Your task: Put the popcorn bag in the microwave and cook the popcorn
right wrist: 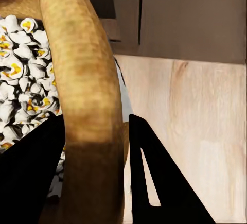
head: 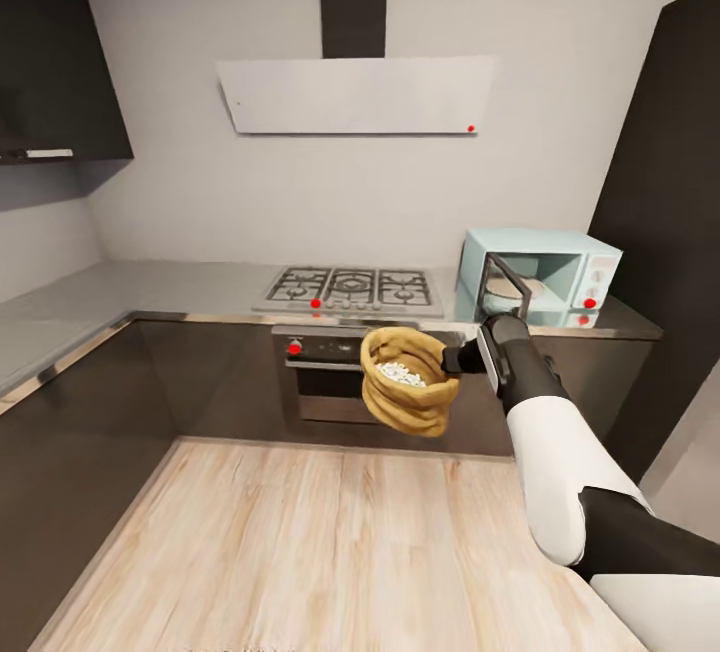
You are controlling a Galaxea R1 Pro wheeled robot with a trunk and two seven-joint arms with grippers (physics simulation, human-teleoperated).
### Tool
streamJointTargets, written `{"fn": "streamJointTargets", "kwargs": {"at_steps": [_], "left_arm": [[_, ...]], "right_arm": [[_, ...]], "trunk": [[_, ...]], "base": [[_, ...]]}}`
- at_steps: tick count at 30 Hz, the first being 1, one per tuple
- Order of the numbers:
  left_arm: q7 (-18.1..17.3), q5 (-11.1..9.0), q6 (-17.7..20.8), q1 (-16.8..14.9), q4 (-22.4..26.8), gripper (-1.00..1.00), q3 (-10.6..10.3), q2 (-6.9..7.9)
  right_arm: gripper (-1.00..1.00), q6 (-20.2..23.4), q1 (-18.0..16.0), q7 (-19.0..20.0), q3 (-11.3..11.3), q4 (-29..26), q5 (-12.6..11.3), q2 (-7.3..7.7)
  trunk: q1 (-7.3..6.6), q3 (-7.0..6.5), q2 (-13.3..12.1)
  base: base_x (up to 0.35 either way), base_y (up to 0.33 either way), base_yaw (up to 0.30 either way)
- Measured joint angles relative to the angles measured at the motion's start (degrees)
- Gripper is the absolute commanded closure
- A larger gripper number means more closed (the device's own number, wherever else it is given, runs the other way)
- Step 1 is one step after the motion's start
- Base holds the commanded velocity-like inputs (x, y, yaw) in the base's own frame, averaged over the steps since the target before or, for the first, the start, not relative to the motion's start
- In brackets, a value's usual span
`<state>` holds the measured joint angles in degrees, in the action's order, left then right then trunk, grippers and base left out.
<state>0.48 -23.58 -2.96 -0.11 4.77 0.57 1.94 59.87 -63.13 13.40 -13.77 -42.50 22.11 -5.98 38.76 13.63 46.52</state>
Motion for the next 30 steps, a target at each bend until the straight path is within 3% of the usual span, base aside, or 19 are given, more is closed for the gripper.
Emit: {"fn": "streamJointTargets", "kwargs": {"at_steps": [5,8,18,30], "left_arm": [[0.0,0.1,0.0,0.0,0.0,-1.00,-0.1,0.00],[0.0,0.3,0.0,0.0,0.0,-1.00,-0.3,0.00],[0.0,0.3,0.0,0.0,0.1,-1.00,-0.2,0.09],[0.0,0.3,0.0,0.0,0.1,-1.00,-0.2,0.09]], "right_arm": [[1.00,0.0,0.0,0.1,0.0,0.0,-0.1,1.97],[1.00,0.0,0.0,0.1,0.0,0.1,-0.2,2.30],[1.00,0.0,0.0,0.2,-0.1,0.1,-0.2,5.44],[1.00,0.0,0.0,0.1,-0.2,0.1,-0.3,5.83]], "trunk": [[-0.01,0.00,0.0],[-0.03,0.00,0.0],[-0.03,0.01,0.0],[-0.03,0.01,0.0]], "base": [[-0.277,0.000,-0.298],[-0.038,0.000,-0.298],[-0.001,0.000,-0.298],[0.000,0.000,-0.298]]}}
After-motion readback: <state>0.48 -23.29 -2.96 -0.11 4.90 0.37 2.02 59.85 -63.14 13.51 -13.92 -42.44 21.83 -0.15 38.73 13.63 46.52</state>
